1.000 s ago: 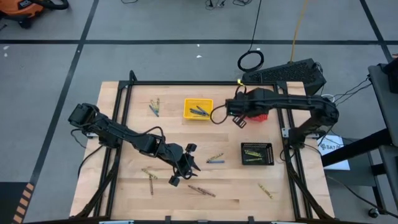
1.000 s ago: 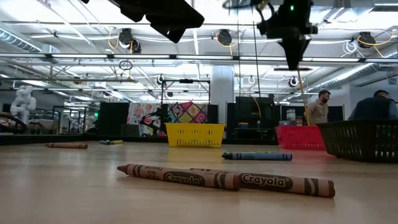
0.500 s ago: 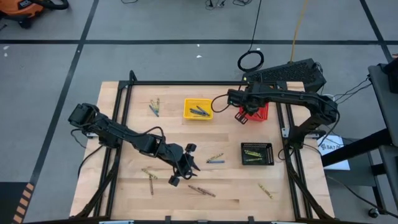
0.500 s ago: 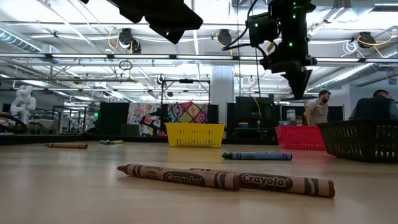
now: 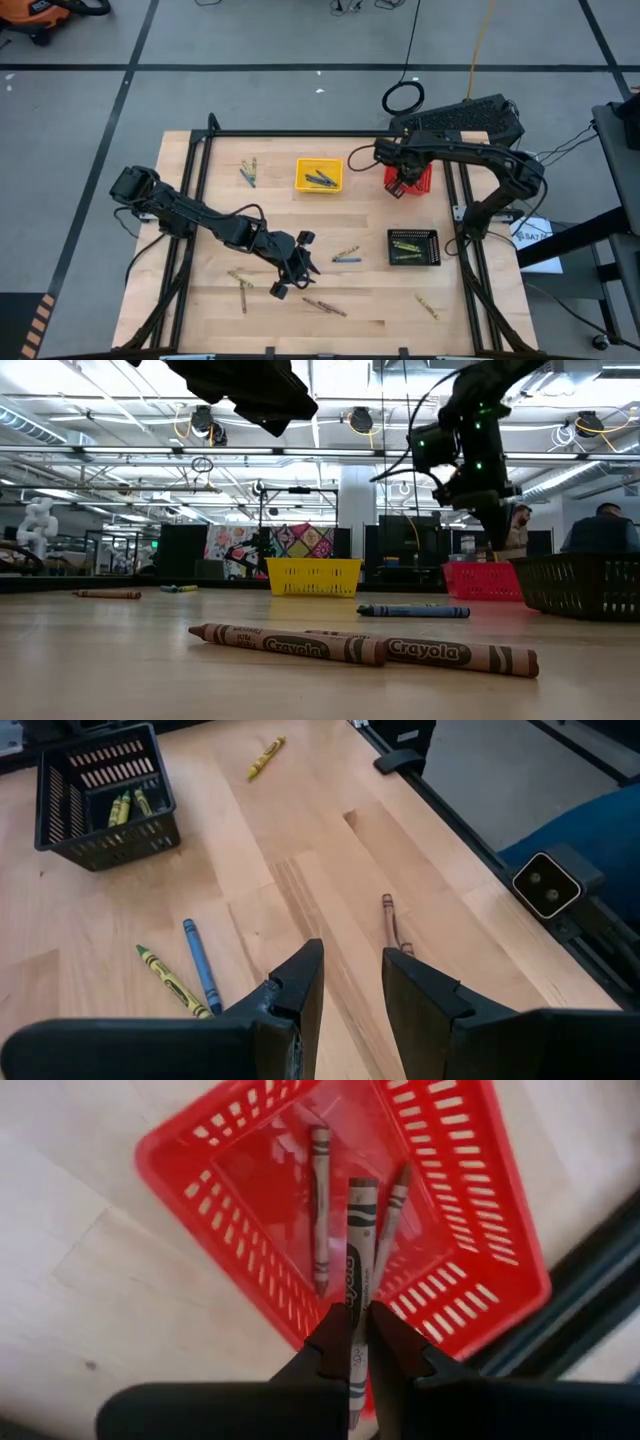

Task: Sort crayons
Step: Put the brown crayon into the red bin, then put the green crayon into the black bin

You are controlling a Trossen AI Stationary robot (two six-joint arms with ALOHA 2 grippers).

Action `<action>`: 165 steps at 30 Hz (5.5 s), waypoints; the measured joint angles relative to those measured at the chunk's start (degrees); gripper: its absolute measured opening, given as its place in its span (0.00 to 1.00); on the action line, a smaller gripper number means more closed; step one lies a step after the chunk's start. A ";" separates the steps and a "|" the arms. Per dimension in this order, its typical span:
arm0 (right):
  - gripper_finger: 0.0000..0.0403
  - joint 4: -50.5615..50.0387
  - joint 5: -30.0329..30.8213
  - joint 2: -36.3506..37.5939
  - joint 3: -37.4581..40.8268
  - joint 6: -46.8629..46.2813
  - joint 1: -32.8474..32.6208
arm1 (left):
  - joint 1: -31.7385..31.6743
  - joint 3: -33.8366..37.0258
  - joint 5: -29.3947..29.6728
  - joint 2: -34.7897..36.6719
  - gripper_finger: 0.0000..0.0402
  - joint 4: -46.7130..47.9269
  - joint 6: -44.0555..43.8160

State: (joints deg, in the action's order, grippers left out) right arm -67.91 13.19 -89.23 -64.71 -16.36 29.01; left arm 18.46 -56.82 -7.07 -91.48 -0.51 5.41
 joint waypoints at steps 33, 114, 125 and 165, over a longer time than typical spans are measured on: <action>0.18 8.13 0.04 -0.02 3.13 1.85 5.77 | -2.16 0.00 4.43 0.02 0.27 4.23 -0.13; 0.19 -11.00 6.21 -0.04 -7.58 -14.18 -8.77 | -55.08 0.00 24.98 5.27 0.27 43.67 2.59; 0.19 -9.87 6.05 -0.04 -5.15 -11.20 -9.05 | -55.83 0.00 25.03 5.25 0.27 45.49 -21.25; 0.19 -6.87 6.16 -0.04 -5.15 -8.19 -9.05 | -61.86 0.00 16.15 -7.51 0.27 37.60 -30.62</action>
State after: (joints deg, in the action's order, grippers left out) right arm -74.78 19.35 -89.27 -69.87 -24.56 19.97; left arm -43.40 -56.82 9.08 -99.00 37.08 -25.21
